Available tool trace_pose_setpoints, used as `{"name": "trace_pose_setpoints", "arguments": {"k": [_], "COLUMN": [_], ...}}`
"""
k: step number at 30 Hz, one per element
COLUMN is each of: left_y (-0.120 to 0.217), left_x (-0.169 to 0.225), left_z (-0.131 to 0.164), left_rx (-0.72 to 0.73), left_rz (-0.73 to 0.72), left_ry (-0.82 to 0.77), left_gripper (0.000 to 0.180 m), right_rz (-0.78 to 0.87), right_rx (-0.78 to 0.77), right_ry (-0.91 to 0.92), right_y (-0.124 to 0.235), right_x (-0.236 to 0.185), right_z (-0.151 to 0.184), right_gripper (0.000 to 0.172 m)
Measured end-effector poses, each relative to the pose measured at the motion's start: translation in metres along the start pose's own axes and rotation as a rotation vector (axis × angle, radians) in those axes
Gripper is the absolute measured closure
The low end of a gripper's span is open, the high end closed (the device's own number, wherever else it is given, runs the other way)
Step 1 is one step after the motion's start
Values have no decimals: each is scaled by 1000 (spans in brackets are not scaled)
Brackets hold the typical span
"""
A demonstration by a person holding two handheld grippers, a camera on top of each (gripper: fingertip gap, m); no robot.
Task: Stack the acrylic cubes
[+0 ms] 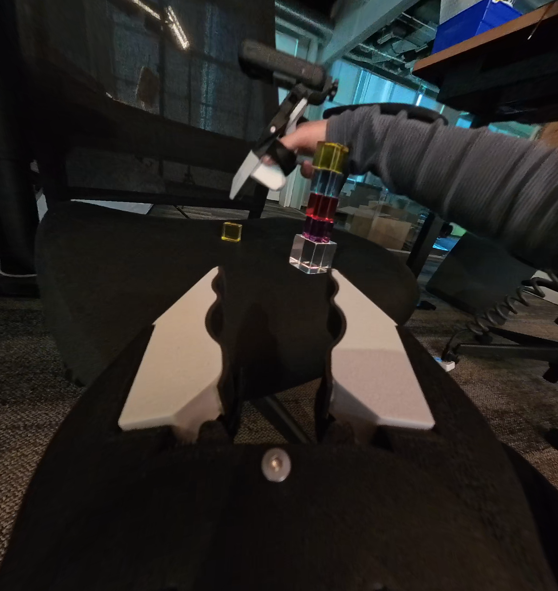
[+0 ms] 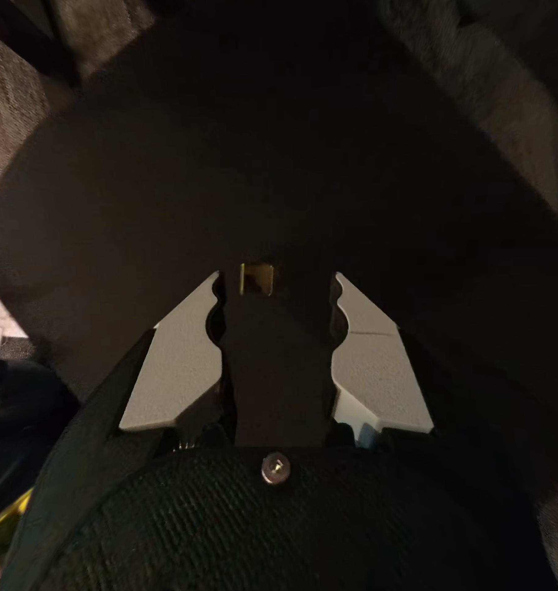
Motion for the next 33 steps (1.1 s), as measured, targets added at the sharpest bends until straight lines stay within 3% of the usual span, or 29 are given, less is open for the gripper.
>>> {"name": "trace_pose_setpoints", "arguments": {"k": [6,10,11,14,18,23,29,33], "left_y": [-2,0,2,8,16,20,21,20], "left_x": [-3,-6,-8,-14,-17,-13,-13,-13], "left_z": [1,3,3,3,-2,-5,-5,-5], "left_rx": [-3,-9,-6,8,39,57,63,63], "left_rz": [-2,-17,-21,-26,-24,-14,-6,0], "left_ry": [13,21,26,49,61,56,60,59], "left_gripper": [118,118,118,118,118,118,118,118], "right_rz": [-19,57,96,160,150,115,-49,-45], "right_rx": [-176,-224,-223,-153,5,16,-164,-203], "right_ry": [82,125,137,195,302,498,616,646], "right_y": [-38,-47,-43,-10,65,131,144,138], "right_x": [-10,-13,-11,-14,-34,-63,-97,-104], "right_z": [3,3,2,-3,-4,19,54,60], "right_gripper": [112,145,145,146,146,146,146,146]}}
Point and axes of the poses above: each gripper's, where its closed fingertips meet, y back along the fingers, z out of its underside, x = y × z across the jaws, the point moved 5 cm from there along y, back along the fingers, and after that the axes turned 13 degrees about -x, right-handed, at the moved point
